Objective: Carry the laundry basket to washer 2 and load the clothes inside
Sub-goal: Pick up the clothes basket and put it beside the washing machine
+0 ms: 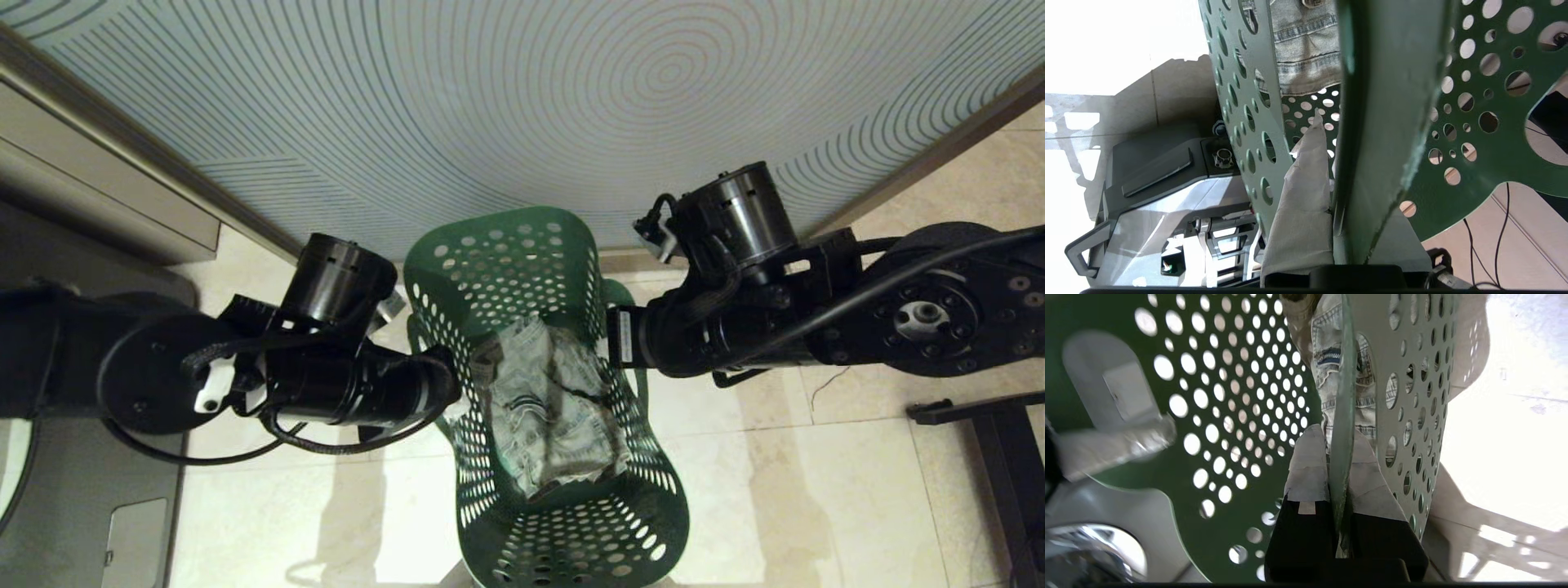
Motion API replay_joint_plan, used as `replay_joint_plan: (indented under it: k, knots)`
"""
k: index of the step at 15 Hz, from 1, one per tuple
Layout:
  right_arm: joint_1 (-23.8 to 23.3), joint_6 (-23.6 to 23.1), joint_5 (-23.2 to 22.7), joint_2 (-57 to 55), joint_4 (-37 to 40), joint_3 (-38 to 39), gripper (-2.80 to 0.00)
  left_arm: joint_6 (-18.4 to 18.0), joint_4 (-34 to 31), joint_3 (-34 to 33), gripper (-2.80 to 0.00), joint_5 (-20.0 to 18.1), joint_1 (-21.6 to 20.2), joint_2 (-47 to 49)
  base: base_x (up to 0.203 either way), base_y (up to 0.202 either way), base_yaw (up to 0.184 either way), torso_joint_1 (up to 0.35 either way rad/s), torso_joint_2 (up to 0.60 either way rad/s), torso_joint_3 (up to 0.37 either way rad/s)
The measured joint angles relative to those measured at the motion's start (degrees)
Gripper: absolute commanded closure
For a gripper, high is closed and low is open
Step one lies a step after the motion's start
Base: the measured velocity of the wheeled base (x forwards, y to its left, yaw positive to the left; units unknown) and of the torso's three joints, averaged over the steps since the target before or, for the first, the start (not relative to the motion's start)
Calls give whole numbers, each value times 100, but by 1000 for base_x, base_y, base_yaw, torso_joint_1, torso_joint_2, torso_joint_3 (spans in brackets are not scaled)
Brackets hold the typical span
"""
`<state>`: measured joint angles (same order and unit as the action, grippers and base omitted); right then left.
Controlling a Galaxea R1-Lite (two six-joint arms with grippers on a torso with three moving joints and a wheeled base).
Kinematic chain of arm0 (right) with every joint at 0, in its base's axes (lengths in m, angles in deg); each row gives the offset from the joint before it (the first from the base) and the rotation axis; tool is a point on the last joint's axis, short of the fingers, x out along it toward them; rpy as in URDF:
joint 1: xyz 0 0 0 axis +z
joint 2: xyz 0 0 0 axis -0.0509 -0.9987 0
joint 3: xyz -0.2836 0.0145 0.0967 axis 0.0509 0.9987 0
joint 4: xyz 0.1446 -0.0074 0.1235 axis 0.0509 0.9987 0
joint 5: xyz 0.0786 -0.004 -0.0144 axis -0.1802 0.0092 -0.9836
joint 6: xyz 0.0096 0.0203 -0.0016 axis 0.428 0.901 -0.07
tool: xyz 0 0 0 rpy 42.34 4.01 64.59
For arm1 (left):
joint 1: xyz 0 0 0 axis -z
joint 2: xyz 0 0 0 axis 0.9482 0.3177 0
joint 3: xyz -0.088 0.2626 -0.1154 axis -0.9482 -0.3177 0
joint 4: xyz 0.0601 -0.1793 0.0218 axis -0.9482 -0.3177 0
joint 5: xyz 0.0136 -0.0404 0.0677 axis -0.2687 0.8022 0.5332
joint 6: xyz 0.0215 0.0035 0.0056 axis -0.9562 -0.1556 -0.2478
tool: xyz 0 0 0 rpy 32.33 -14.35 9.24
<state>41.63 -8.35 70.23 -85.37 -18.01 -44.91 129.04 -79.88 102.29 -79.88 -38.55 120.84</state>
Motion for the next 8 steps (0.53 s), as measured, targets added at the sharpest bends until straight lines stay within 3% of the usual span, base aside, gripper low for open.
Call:
replay_joint_plan:
  k: [3, 8]
  knots:
    - [11, -486, 113, 80, 316, 76, 0, 0, 0, -106, 0, 0, 0, -108, 0, 0, 0, 0, 0, 0]
    - [30, -634, 261, 102, 352, 89, 0, 0, 9, -120, 0, -22, 43, -107, 0, 0, 0, 0, 0, 0]
